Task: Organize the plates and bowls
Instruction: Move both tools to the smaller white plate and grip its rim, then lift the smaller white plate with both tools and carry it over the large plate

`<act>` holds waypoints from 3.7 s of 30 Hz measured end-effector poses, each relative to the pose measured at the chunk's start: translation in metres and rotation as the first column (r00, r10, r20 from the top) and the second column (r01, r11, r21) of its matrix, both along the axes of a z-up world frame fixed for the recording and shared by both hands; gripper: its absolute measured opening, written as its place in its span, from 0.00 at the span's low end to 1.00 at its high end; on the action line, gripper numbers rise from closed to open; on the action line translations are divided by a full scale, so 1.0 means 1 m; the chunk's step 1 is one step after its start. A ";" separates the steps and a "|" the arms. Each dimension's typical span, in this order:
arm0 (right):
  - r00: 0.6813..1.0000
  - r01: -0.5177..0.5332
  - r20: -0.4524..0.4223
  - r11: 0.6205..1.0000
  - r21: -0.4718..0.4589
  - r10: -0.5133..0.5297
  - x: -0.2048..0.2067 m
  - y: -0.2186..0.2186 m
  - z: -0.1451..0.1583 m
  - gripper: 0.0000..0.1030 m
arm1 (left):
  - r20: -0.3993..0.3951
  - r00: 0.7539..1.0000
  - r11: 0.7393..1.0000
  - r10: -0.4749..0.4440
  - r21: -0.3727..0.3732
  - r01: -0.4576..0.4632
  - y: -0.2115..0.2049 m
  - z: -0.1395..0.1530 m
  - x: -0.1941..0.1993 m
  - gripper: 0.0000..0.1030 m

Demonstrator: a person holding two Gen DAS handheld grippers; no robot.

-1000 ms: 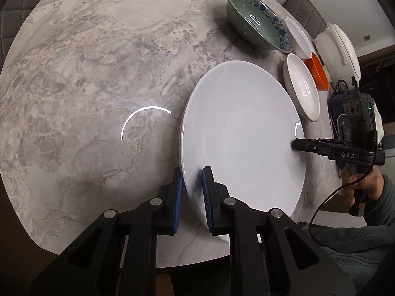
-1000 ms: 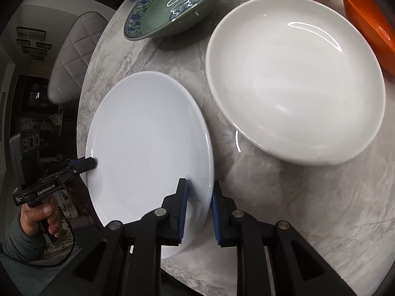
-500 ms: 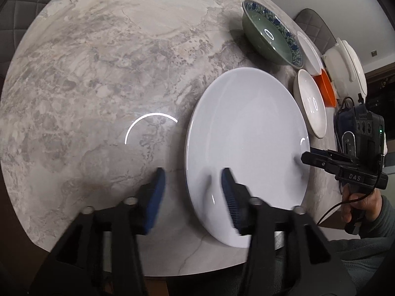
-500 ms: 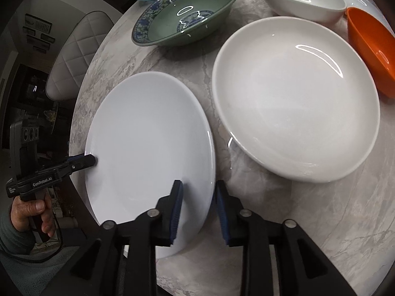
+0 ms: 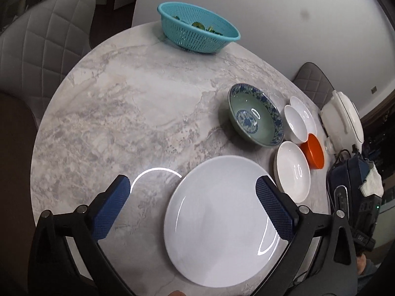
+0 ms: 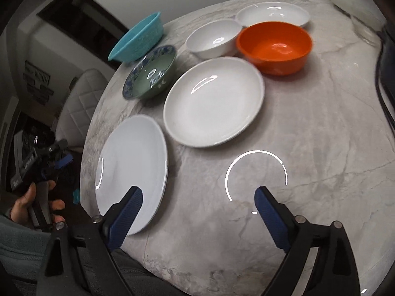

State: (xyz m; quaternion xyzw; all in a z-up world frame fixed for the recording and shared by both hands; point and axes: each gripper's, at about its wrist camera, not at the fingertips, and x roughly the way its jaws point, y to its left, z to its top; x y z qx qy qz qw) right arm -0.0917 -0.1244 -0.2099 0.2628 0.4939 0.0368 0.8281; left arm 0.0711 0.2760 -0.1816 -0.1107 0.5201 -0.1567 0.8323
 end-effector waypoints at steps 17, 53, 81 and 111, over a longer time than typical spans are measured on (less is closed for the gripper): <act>0.937 0.197 0.265 0.971 0.136 -0.227 0.132 -0.186 0.150 0.99 | 0.070 0.965 0.965 -0.253 0.085 0.247 -0.161 0.102 0.228 0.99; 0.924 0.370 -0.199 0.895 0.248 -0.327 0.224 -0.288 -0.033 0.29 | -0.349 0.556 0.622 -0.755 -0.110 0.775 -0.488 -0.109 0.309 0.43; 0.908 0.384 -0.250 0.905 0.183 -0.335 0.229 -0.289 -0.034 0.08 | -0.357 0.577 0.627 -0.735 -0.033 0.778 -0.498 -0.103 0.300 0.09; 0.984 0.160 -0.103 0.974 0.157 -0.145 0.227 -0.184 0.066 0.08 | -0.245 0.718 0.738 -0.652 0.014 0.675 -0.347 0.036 0.261 0.09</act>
